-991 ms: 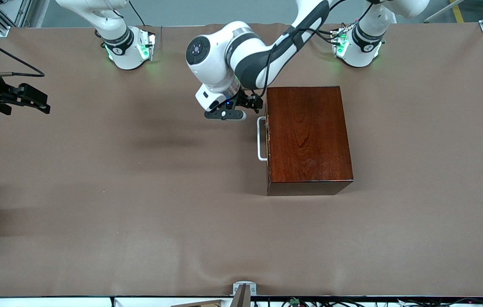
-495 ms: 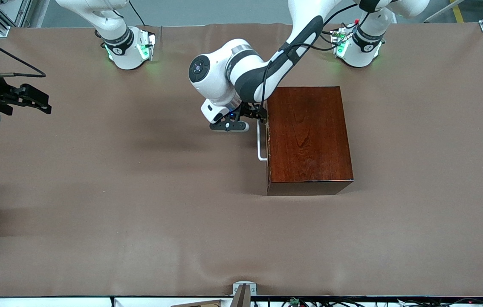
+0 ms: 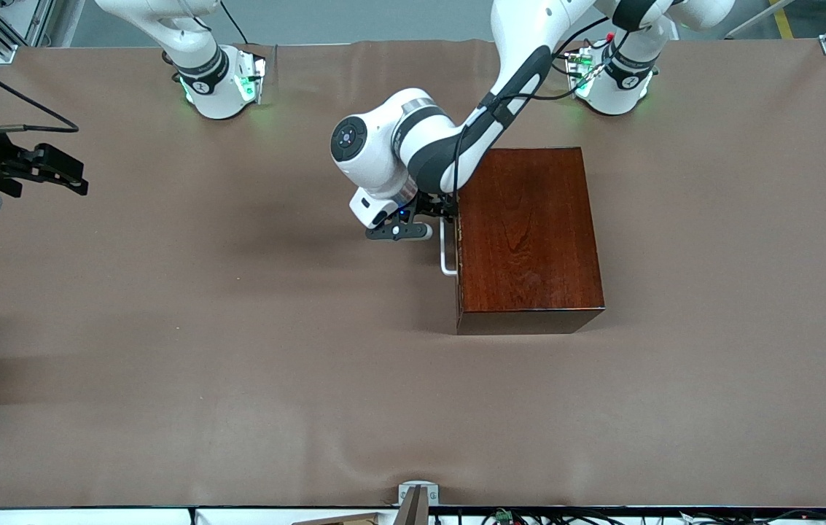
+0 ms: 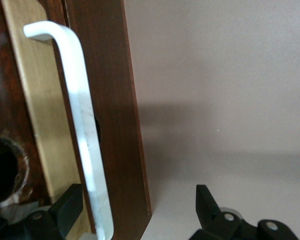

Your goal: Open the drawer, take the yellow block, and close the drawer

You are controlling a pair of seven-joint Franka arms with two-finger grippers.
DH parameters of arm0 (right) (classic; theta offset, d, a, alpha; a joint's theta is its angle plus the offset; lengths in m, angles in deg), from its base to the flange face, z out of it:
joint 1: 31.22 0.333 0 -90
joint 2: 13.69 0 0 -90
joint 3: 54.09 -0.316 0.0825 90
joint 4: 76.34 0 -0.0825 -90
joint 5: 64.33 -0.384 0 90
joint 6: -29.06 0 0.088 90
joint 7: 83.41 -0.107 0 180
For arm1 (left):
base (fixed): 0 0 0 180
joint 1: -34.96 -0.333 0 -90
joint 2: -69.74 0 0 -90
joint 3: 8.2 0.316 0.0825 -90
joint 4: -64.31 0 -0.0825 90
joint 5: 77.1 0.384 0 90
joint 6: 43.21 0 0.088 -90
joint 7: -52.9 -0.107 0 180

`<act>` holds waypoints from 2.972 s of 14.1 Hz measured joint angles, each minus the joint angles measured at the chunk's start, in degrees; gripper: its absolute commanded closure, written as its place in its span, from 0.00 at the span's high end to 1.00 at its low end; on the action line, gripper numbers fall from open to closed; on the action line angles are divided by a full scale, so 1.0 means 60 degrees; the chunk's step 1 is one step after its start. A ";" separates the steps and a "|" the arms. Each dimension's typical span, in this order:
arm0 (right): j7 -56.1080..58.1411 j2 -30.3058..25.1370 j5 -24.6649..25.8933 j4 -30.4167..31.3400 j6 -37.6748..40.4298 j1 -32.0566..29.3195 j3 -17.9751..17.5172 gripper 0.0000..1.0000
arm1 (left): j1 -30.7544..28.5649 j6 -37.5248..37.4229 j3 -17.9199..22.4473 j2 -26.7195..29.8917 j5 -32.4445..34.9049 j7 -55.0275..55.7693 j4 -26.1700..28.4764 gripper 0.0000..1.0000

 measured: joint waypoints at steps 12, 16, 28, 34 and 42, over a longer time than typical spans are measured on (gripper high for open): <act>0.0000 0.0312 0.0000 0.0005 -0.0631 -0.0094 0.0099 1.00 | -0.0038 0.1326 0.0005 -0.0039 0.0000 0.1028 0.0001 1.00; 0.0000 0.0328 0.0000 0.0005 -0.0641 -0.0095 0.0095 1.00 | 0.0004 0.2444 -0.0034 -0.0046 0.0000 0.1175 0.0005 1.00; 0.0000 0.0328 0.0000 0.0005 -0.0674 -0.0094 0.0093 1.00 | 0.0157 0.3932 -0.0135 -0.0156 -0.0133 0.1235 0.0082 1.00; 0.0000 0.0328 0.0000 0.0005 -0.0691 -0.0094 0.0077 1.00 | 0.0184 0.4544 -0.0150 -0.0198 -0.0274 0.1344 0.0079 1.00; -0.0059 0.0328 -0.0014 -0.0009 -0.0730 -0.0078 0.0001 1.00 | 0.0232 0.5125 -0.0161 -0.0280 -0.0384 0.1344 0.0078 1.00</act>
